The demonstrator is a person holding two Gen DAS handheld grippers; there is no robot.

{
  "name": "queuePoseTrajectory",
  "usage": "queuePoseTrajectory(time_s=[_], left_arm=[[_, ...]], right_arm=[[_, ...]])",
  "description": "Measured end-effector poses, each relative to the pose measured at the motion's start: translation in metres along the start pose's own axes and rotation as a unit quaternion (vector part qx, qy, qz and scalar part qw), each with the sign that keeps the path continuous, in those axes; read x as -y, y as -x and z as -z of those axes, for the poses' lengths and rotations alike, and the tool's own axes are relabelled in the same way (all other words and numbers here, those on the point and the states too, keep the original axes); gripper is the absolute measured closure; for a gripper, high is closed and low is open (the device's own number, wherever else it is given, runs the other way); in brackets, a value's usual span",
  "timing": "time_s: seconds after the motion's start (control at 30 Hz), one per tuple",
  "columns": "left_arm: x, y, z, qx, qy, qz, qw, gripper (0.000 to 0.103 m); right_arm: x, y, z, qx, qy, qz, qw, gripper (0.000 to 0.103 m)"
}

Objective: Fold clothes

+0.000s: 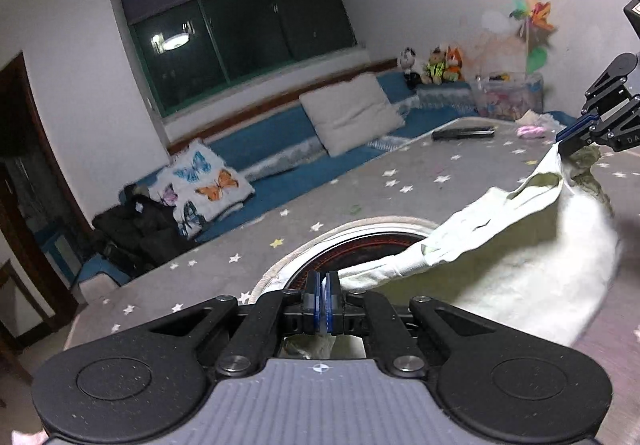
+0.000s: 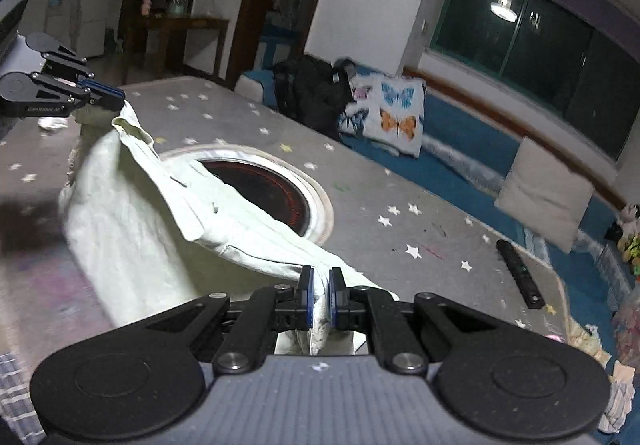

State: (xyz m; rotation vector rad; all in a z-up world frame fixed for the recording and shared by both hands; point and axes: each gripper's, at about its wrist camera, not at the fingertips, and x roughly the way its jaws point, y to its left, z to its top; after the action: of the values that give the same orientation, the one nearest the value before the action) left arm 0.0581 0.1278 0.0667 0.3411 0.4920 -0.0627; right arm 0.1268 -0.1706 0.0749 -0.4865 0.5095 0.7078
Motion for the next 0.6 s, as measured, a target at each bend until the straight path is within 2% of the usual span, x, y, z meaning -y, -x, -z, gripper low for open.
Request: queuePoseTrajectory(time_s=[0.2, 0.3, 0.5, 0.53, 0.6], left_arm=[[-0.018, -0.081, -0.002, -0.052, 0.021, 0.015, 0.9983, 0.1], [-0.024, -0.116, 0.004, -0.074, 0.039, 0.02, 0.9963, 0.1], [-0.039, -0.156, 0.017, -0.098, 0.096, 0.008, 0.9905, 0.099], [-0.042, -0.16, 0.019, -0.102, 0.106, 0.006, 0.9891, 0.099], [-0.05, -0.161, 0.023, -0.108, 0.127, -0.002, 0.986, 0.096]], right_arm=[[0.03, -0.08, -0.009, -0.043, -0.022, -0.003, 0.999, 0.097], [0.04, -0.114, -0.002, -0.061, -0.041, -0.002, 0.997, 0.097], [0.053, -0.153, 0.012, -0.073, -0.098, 0.007, 0.992, 0.095], [0.056, -0.158, 0.014, -0.073, -0.112, 0.009, 0.991, 0.091], [0.063, -0.162, 0.016, -0.069, -0.135, 0.013, 0.988, 0.09]])
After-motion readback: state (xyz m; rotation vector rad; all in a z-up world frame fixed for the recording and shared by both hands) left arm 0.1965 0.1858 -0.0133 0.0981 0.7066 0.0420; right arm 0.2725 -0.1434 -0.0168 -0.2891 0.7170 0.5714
